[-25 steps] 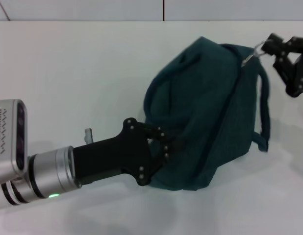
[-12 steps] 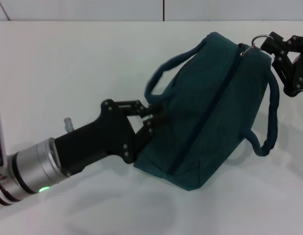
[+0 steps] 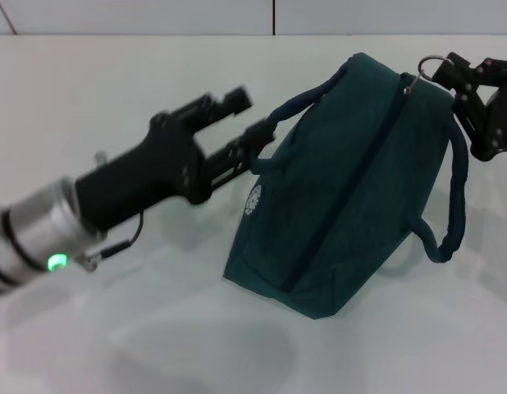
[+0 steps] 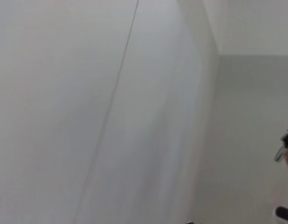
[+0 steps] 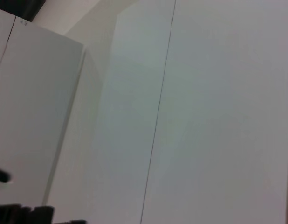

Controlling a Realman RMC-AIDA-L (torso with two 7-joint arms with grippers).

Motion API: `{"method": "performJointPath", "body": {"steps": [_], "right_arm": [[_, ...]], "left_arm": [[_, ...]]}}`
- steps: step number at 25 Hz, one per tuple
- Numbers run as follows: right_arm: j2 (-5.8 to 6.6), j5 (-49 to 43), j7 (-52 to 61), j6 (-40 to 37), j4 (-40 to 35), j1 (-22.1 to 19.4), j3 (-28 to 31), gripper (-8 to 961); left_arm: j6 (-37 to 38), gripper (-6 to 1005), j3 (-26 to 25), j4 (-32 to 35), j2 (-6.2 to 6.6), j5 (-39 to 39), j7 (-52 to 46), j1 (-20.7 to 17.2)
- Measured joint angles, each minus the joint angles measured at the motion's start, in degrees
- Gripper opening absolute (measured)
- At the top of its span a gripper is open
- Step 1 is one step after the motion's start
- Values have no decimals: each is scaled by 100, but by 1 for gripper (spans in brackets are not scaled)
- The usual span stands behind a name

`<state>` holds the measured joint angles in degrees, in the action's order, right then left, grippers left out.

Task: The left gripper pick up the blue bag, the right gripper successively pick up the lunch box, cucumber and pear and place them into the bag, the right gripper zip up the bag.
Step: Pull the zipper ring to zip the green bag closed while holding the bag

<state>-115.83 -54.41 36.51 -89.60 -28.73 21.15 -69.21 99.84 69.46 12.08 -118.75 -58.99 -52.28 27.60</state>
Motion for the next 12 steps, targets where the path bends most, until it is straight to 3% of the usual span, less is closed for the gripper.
{"method": "performJointPath", "body": {"steps": [4, 6, 8, 12], "right_arm": [[-1, 0, -51, 49, 29, 59, -66, 28], [0, 0, -128, 59, 69, 92, -98, 28], [0, 1, -193, 64, 132, 127, -119, 27], [0, 1, -228, 68, 198, 172, -136, 26]], "left_arm": [[-475, 549, -18, 759, 217, -530, -1810, 329], [-603, 625, -31, 1031, 267, -785, -2416, 484], [-735, 702, -36, 1224, 270, -1017, -2859, 638], [-1338, 797, -36, 1580, 157, -1313, -3511, 792]]}}
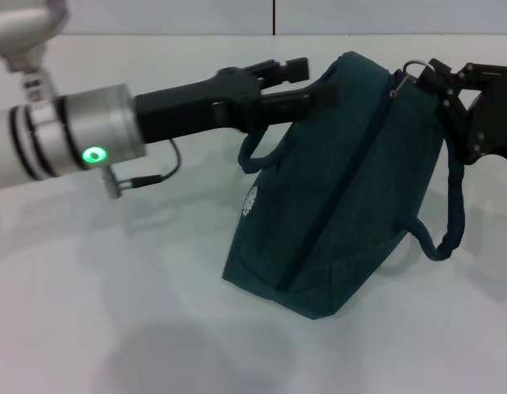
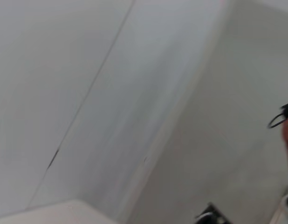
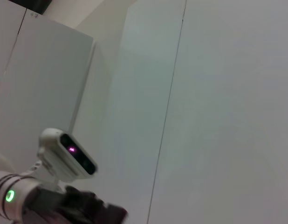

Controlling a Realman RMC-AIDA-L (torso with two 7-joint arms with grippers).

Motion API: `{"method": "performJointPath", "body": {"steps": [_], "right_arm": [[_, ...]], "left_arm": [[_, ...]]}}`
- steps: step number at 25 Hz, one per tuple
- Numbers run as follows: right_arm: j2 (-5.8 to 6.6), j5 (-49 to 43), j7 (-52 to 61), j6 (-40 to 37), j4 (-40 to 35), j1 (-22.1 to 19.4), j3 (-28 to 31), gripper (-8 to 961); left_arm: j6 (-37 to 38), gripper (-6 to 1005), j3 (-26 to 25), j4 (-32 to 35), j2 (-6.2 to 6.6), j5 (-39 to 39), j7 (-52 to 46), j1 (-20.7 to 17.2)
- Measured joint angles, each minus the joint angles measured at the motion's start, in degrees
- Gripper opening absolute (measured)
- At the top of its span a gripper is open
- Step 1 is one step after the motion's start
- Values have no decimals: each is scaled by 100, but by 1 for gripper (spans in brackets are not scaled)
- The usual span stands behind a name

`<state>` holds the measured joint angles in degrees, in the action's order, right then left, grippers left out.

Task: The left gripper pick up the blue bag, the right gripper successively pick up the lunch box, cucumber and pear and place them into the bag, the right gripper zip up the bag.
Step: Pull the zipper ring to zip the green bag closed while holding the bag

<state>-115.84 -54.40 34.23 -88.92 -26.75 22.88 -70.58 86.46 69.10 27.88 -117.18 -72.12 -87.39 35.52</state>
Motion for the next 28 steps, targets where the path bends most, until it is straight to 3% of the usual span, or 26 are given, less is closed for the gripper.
{"method": "performJointPath", "body": {"steps": [6, 16, 28], "right_arm": [[0, 0, -3, 0, 4, 5, -8, 24], [0, 0, -36, -2, 13, -18, -72, 25], [0, -1, -67, -18, 13, -42, -140, 26]], "left_arm": [[-618, 891, 10, 382, -205, -463, -518, 116], [-772, 875, 42, 394, -220, -555, -570, 125], [-744, 382, 19, 392, -227, -582, -296, 48]]}}
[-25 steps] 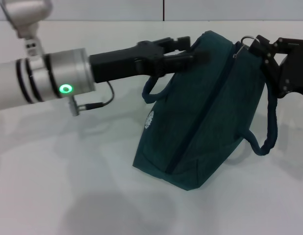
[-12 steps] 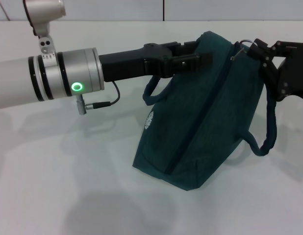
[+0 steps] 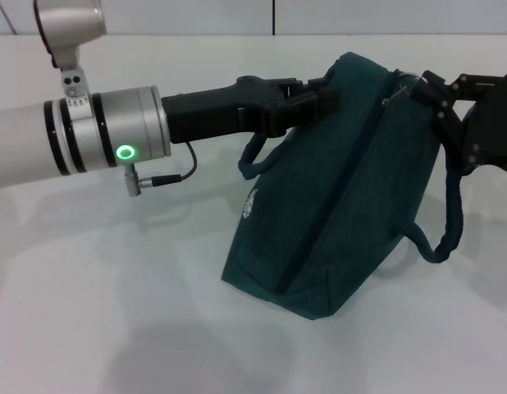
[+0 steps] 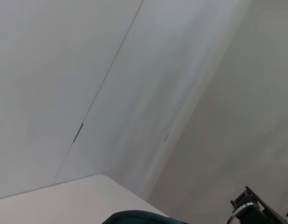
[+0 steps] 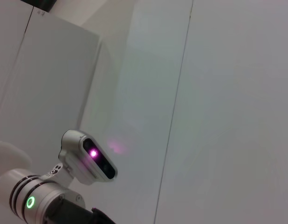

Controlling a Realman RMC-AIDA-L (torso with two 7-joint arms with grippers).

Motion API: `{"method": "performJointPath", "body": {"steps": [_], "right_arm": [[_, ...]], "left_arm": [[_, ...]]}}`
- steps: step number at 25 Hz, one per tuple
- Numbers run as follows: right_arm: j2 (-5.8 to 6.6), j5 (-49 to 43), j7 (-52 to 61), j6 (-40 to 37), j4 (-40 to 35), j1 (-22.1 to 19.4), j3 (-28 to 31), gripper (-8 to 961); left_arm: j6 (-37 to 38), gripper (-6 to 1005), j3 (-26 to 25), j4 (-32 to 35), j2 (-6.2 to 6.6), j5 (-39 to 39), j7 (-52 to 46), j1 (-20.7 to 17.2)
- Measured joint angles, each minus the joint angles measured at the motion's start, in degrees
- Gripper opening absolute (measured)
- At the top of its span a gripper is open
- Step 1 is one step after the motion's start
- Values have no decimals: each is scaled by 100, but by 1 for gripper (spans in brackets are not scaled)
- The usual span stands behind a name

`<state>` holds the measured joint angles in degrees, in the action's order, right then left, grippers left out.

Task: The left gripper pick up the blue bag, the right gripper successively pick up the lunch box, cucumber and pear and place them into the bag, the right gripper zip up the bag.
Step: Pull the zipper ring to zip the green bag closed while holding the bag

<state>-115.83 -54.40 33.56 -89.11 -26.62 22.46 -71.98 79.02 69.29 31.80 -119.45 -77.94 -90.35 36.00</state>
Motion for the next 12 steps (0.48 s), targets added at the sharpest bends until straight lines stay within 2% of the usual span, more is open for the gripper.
{"method": "performJointPath", "body": {"steps": [12], "right_arm": [[0, 99, 21, -52, 144, -11, 43, 27]], "left_arm": [[565, 41, 155, -8, -7, -1, 524, -124]]}}
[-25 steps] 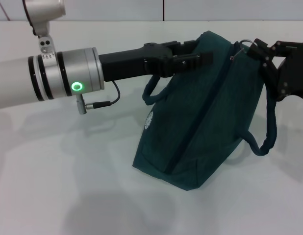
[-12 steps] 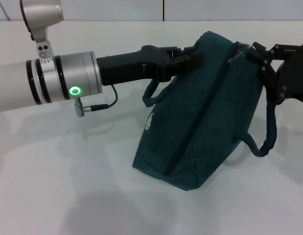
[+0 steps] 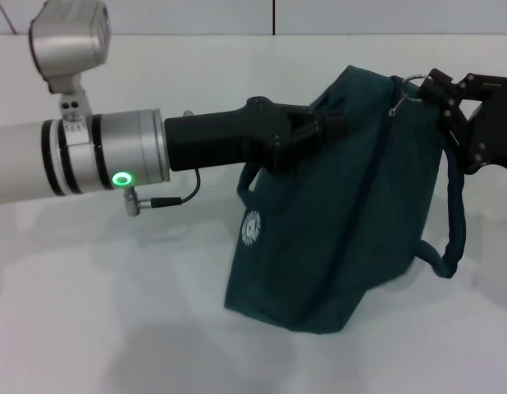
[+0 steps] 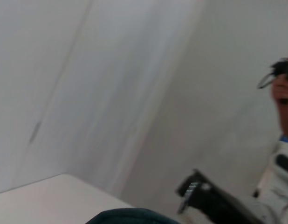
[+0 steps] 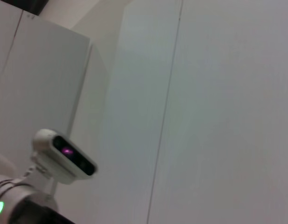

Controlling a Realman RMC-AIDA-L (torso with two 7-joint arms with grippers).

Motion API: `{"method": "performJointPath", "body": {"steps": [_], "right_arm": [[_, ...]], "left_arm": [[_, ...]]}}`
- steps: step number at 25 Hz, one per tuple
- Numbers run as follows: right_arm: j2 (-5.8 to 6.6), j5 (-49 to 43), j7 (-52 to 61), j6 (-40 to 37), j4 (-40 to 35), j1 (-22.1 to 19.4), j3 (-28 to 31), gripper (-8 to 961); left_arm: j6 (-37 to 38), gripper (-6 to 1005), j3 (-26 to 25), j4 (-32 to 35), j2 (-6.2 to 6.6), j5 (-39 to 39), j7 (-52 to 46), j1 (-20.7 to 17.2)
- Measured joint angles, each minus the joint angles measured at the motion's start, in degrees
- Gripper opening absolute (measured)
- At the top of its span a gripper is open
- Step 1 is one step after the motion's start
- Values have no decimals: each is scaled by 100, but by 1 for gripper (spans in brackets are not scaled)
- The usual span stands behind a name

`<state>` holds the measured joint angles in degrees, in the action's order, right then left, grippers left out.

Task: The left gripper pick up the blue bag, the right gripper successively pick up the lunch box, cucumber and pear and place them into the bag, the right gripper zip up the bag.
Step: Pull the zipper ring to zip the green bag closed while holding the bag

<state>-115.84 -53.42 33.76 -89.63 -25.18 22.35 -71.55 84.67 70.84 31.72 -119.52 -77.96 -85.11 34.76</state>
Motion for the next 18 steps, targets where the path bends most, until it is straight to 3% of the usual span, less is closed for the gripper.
{"method": "performJointPath", "body": {"steps": [18], "right_arm": [[9, 544, 33, 263, 338, -2, 97, 74]], "left_arm": [[711, 37, 13, 60, 34, -276, 169, -35]]}}
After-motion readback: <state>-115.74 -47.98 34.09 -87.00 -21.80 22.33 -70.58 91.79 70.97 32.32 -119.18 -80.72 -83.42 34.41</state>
